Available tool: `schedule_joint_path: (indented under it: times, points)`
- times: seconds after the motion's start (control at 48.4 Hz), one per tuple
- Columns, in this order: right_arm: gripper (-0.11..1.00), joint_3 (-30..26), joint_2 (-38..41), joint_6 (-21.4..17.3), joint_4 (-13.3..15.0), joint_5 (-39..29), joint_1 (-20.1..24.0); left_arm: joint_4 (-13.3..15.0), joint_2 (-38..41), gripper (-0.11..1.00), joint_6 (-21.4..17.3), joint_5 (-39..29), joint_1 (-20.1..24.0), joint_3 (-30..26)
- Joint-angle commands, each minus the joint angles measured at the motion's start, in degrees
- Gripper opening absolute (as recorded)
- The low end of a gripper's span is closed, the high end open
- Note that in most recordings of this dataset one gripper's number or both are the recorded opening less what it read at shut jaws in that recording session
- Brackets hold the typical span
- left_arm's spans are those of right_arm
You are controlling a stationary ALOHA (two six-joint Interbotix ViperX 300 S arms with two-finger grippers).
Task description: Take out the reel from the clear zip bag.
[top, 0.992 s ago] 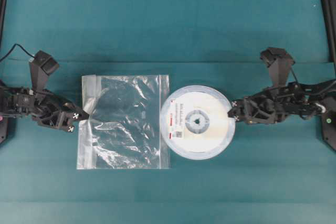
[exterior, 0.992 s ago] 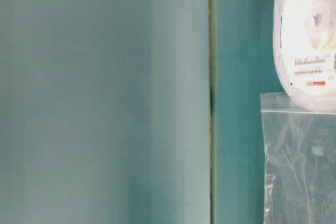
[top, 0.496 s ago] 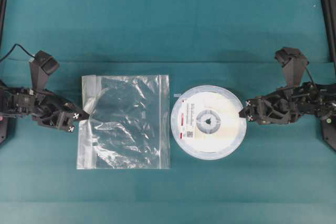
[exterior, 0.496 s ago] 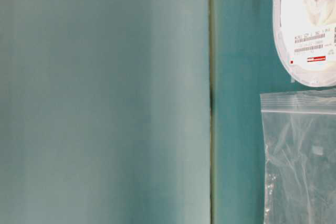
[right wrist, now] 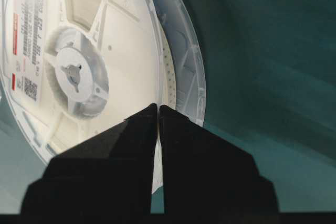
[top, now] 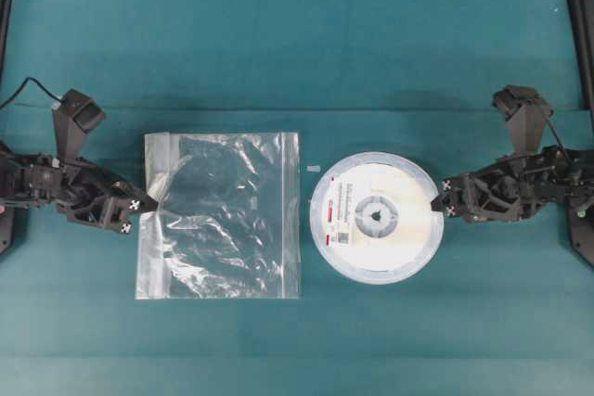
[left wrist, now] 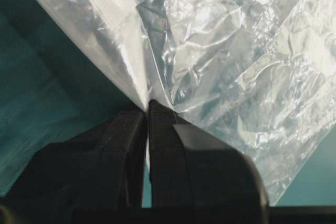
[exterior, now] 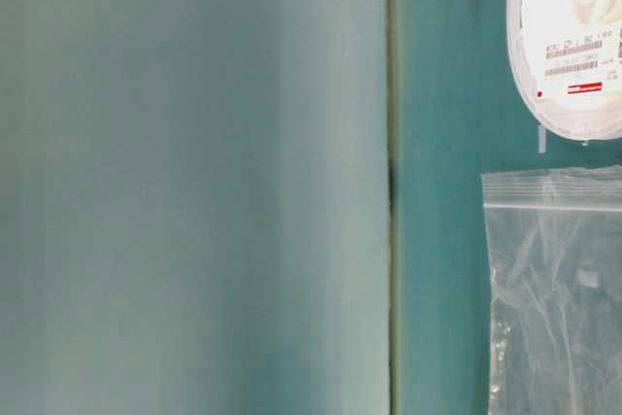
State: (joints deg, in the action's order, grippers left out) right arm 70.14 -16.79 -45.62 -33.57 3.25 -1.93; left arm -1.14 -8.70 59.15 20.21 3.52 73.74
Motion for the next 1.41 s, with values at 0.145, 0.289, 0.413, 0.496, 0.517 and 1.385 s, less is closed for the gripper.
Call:
schedule_joint_path:
  times: [0.145, 0.289, 0.413, 0.496, 0.517, 1.385]
  points:
    - [0.02, -0.4, -0.2, -0.4, 0.0, 0.2, 0.0, -0.2, 0.2, -0.04, -0.2, 0.1, -0.2, -0.8]
    - [0.02, -0.3, -0.1, -0.4, 0.0, 0.2, 0.0, -0.1, 0.2, -0.04, -0.2, 0.1, -0.2, -0.8]
    - [0.02, -0.4, -0.2, -0.4, 0.0, 0.2, 0.0, -0.2, 0.2, -0.04, 0.0, 0.0, -0.2, -0.9]
    - [0.03, -0.4, -0.4, -0.3, -0.1, 0.1, 0.0, -0.2, 0.2, -0.04, 0.0, -0.7, -0.2, -1.2]
    - [0.03, -0.4, -0.5, -0.4, -0.1, 0.2, 0.0, -0.2, 0.3, -0.04, 0.0, -1.1, -0.2, -1.3]
    - [0.92, -0.8, -1.6, 0.0, 0.3, 0.6, 0.0, -0.2, -1.1, 0.03, -0.9, -2.8, -0.2, -2.5]
